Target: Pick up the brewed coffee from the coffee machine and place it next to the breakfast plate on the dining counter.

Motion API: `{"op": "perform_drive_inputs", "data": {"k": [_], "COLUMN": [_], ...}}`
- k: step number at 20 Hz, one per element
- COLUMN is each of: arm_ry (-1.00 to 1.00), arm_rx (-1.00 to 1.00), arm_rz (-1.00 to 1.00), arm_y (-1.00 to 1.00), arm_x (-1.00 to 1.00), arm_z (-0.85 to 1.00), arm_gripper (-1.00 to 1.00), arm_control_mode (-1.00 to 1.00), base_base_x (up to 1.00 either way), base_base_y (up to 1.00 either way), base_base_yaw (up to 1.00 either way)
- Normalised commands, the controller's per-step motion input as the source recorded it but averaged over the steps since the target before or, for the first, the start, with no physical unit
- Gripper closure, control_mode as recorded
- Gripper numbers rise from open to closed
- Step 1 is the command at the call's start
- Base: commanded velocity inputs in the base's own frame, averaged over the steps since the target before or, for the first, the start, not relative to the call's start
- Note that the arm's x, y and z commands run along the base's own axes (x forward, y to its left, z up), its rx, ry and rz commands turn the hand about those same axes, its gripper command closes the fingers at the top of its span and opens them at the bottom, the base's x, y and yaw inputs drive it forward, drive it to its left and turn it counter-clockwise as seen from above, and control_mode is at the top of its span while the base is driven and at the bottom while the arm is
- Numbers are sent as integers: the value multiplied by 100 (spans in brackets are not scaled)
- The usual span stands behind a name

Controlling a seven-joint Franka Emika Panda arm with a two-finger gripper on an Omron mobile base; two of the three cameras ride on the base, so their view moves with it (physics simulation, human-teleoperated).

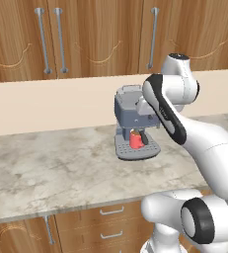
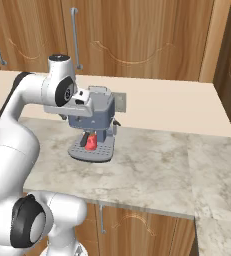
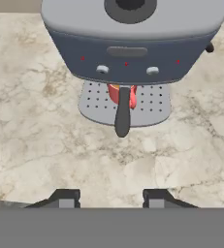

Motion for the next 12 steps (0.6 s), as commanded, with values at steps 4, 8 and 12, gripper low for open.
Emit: {"op": "perform_drive_inputs", "data": {"k": [4,8,12], "arm_ry": [0,-8,-26], "arm_rx": [0,1,19], "arm_rz": [0,8,21], "arm_y": [-7,0,-53], "arm_x": [-8,-12,0], "arm_z": [-13,-36,-41], "arm_gripper": [-100,-100,-100], "arm_control_mode": [-100,-100,-100], "base_base_x": [0,0,0], "base_base_y": [0,0,0], "base_base_yaw": [0,0,0]}}
